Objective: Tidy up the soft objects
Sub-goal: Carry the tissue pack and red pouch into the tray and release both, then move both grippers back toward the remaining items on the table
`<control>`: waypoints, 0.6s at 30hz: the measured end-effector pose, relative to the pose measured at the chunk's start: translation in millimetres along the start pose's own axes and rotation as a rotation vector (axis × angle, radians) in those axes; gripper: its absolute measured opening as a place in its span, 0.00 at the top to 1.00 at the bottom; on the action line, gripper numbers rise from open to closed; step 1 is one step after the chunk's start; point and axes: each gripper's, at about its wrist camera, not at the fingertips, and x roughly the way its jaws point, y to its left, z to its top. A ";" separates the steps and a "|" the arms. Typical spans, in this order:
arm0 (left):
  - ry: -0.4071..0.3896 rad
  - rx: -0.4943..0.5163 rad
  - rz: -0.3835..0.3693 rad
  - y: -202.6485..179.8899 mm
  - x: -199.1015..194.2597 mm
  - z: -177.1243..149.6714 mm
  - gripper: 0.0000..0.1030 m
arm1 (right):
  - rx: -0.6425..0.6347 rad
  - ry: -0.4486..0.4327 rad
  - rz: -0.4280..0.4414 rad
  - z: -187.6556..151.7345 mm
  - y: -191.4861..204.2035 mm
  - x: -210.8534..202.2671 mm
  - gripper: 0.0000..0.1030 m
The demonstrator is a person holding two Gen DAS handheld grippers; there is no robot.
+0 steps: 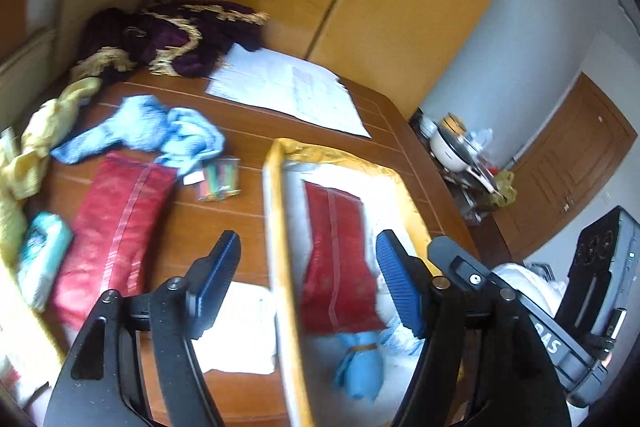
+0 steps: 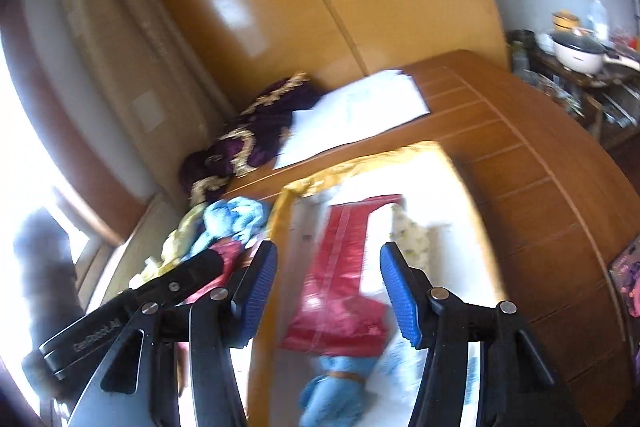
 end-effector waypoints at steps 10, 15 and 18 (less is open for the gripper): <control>-0.073 -0.089 0.148 63.4 -31.6 -39.4 0.32 | -0.171 0.163 0.165 -41.8 74.8 36.0 0.46; -0.089 -0.118 0.162 82.3 -42.4 -43.5 0.32 | -0.174 0.232 0.185 -52.8 83.3 52.8 0.51; -0.095 -0.137 0.163 90.4 -44.5 -45.3 0.32 | -0.178 0.274 0.176 -60.2 86.7 64.1 0.58</control>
